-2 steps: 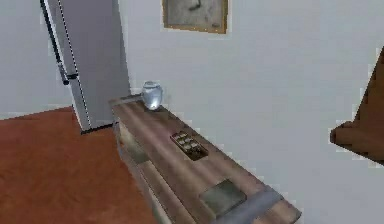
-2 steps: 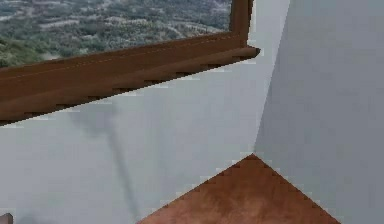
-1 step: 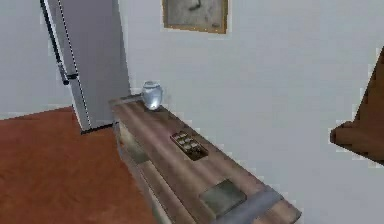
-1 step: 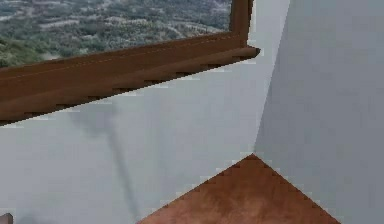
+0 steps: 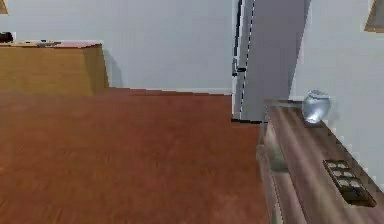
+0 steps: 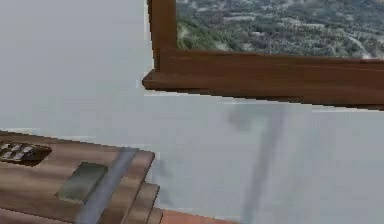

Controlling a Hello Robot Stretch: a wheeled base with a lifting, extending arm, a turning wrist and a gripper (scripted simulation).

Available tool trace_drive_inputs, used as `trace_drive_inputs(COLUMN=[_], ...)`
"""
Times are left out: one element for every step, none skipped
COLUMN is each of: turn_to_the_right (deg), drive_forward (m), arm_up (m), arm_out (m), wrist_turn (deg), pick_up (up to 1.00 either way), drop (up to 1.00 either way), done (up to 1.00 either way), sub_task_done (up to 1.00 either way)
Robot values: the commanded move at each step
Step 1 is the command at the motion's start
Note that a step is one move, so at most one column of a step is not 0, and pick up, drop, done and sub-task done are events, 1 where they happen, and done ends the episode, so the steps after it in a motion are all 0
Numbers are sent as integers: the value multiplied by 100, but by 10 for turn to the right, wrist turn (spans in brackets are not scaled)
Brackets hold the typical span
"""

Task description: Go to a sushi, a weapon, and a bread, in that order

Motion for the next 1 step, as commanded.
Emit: trace_drive_inputs(turn_to_the_right=[-450], drive_forward=[0], arm_up=[0], arm_out=[0], wrist_turn=[0], pick_up=[0], drop=[0], done=[0], sub_task_done=[0])
